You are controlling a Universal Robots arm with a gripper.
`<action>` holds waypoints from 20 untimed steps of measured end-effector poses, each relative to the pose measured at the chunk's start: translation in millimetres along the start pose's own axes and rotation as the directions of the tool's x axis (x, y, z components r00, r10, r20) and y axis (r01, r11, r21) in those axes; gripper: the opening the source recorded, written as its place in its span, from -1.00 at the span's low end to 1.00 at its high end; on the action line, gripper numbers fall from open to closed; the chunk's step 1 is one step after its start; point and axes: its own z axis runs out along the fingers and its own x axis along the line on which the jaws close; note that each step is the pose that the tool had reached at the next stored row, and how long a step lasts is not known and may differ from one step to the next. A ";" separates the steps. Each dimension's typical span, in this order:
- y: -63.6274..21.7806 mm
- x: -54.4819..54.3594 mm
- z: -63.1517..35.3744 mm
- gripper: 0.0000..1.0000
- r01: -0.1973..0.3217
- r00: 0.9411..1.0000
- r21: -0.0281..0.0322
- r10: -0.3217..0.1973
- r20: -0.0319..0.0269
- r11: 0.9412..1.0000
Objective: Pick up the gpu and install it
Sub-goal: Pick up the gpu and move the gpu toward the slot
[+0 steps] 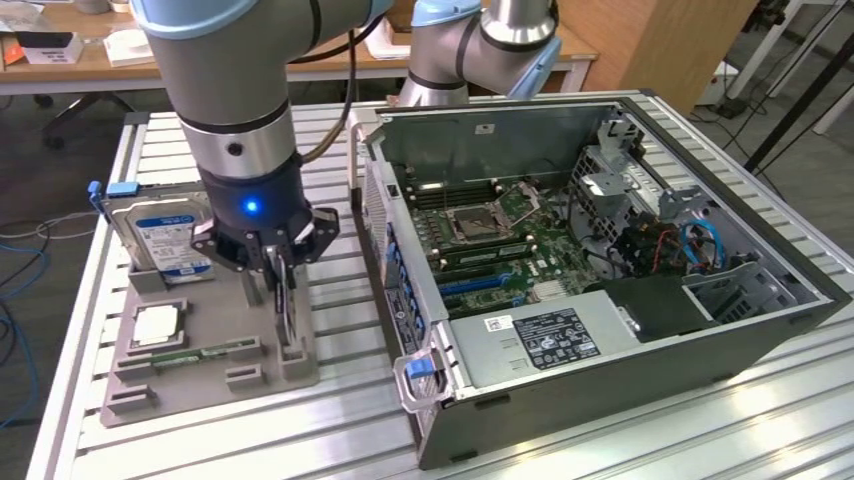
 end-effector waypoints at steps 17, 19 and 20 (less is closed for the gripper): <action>0.4 -0.2 -7.3 -0.48 0.000 1.000 0.000 0.000 0.000 1.000; 0.4 -0.2 -7.3 -0.48 0.000 1.000 0.000 0.000 0.000 1.000; 0.4 -0.2 -7.3 -0.48 0.000 1.000 0.000 0.000 0.000 1.000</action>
